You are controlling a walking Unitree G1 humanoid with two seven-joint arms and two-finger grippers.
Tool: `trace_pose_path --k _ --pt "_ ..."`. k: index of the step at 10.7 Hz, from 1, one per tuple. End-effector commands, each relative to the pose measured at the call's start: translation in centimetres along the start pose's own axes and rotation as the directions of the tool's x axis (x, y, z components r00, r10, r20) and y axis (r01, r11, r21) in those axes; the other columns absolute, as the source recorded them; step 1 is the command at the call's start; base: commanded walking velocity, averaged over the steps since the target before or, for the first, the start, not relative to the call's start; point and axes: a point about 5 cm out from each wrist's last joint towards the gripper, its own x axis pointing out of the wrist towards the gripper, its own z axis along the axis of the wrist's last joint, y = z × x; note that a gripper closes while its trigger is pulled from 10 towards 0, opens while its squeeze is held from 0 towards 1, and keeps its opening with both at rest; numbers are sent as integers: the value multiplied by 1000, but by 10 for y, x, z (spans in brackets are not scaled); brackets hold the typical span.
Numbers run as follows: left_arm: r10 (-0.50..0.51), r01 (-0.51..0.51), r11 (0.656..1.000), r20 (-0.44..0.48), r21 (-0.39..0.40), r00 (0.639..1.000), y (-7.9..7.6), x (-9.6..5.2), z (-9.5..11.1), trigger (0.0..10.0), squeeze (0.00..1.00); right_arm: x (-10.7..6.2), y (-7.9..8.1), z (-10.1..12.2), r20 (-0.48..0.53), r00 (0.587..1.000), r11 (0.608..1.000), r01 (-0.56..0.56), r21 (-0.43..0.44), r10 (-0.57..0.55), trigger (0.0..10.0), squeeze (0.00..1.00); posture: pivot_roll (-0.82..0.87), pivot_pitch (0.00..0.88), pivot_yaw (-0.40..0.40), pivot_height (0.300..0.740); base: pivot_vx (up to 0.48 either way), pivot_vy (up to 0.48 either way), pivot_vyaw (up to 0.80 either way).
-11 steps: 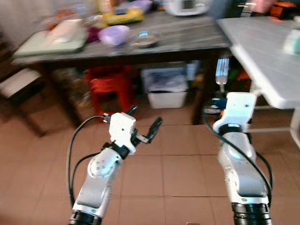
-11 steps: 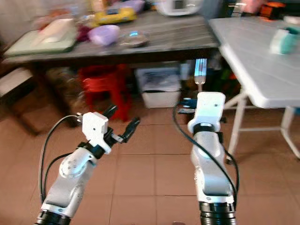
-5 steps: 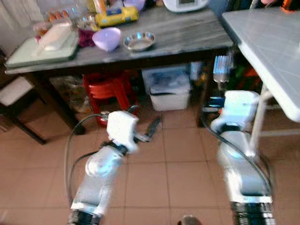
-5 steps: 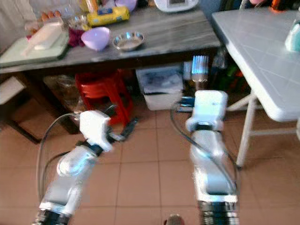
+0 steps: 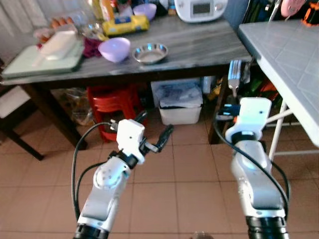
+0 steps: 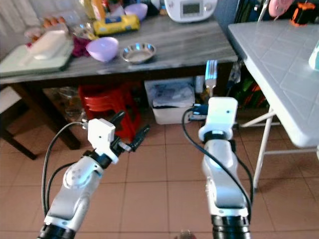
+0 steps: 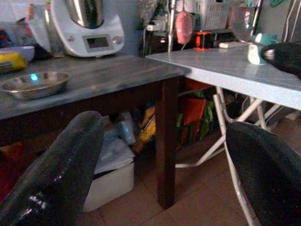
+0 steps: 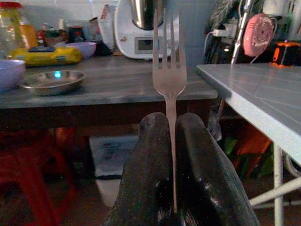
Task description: Setting the table
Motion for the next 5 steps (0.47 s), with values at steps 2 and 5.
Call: trace_pose_path --k 2,5 --pt "12 -12 1000 -8 13 1000 2 -2 -1 10000 0 0 3 4 14 1000 1000 -9 7 9 10000 0 -159 105 92 740 309 0 781" --pt "169 -166 982 -26 92 985 31 -11 -3 10000 0 -9 -2 -2 9 1000 1000 -16 -10 16 10000 0 -162 102 93 740 261 0 594"
